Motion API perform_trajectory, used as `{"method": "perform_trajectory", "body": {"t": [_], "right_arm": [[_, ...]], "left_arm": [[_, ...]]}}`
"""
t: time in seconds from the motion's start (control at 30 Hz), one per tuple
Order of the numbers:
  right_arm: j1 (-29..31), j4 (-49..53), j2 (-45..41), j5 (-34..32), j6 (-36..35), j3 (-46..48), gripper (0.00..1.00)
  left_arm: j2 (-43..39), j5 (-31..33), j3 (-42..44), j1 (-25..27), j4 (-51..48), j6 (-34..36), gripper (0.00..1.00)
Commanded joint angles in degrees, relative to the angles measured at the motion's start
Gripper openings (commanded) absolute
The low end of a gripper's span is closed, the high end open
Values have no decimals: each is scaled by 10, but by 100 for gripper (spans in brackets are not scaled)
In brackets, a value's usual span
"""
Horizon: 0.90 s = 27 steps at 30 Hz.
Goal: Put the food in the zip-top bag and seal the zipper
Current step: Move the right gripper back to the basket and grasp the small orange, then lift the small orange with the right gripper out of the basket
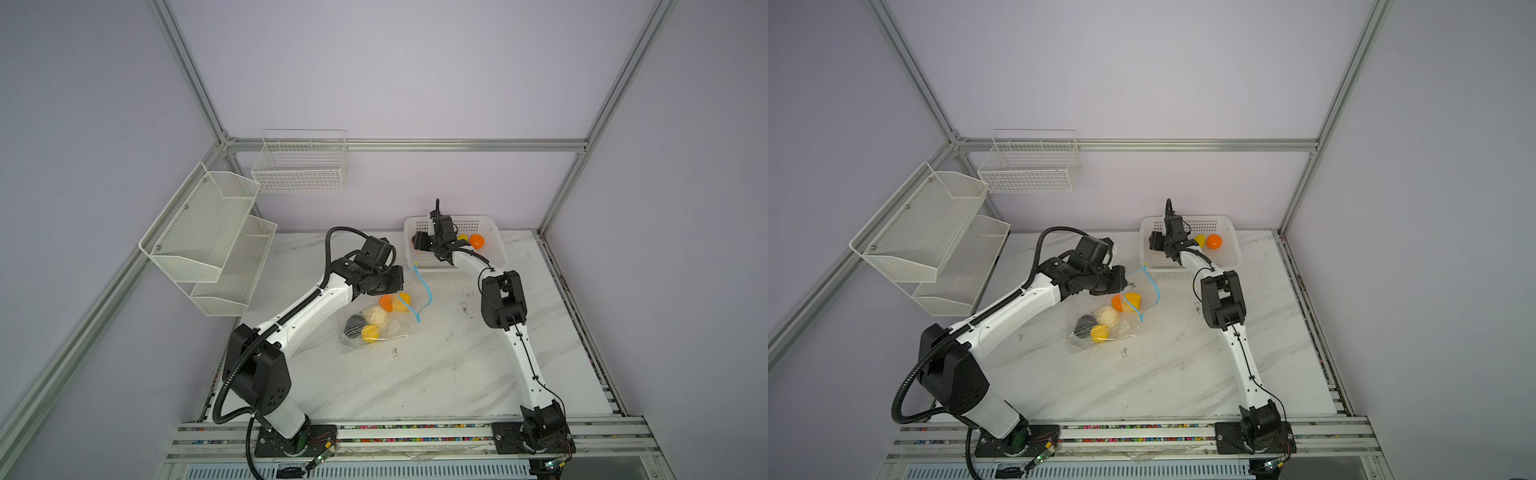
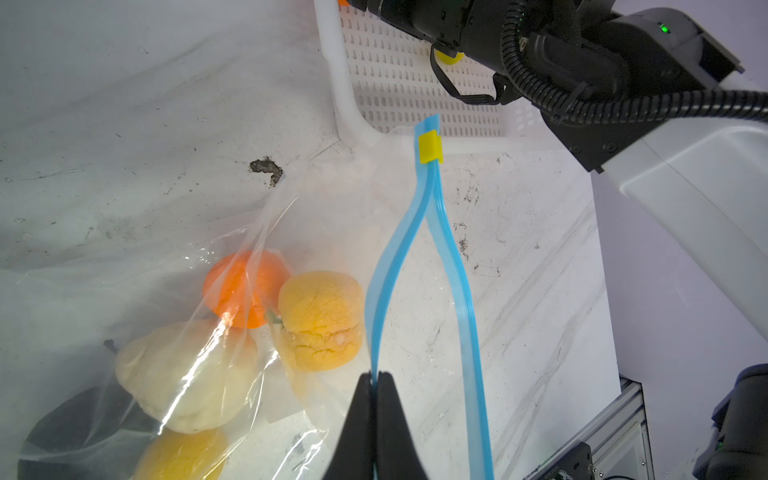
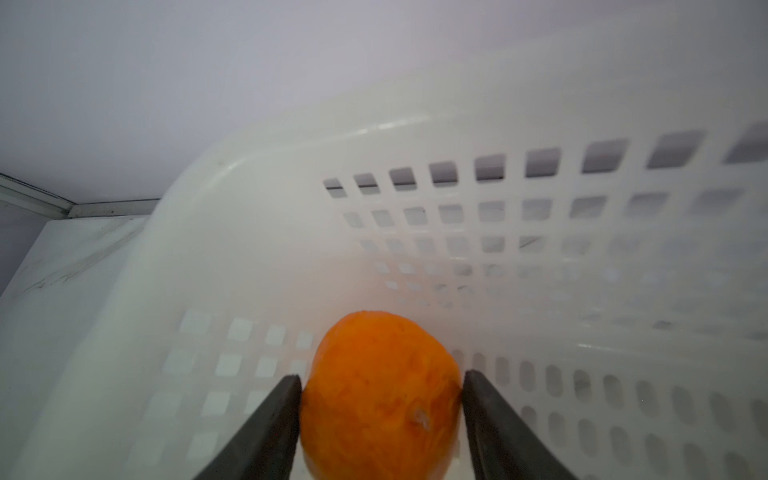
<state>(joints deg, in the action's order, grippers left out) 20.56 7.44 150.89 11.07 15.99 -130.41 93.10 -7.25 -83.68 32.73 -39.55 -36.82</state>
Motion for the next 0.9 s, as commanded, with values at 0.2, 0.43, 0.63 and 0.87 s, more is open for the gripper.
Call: {"method": "perform_trajectory", "body": {"t": [0.2,0.43,0.63,0.87], "right_arm": [[0,32,21,-42,11,-21,60],[0,40,38,-40,23,-33,63],[0,37,40,-39,25,-34,64],[0,37,35,-43,24,-32,61]], "left_arm": [[-2,-9,-26,-3,2,6,0],[-3,-8,-26,-3,2,7,0],[1,-9,-26,-3,1,7,0],[1,-9,-28,-3,1,8,0]]}}
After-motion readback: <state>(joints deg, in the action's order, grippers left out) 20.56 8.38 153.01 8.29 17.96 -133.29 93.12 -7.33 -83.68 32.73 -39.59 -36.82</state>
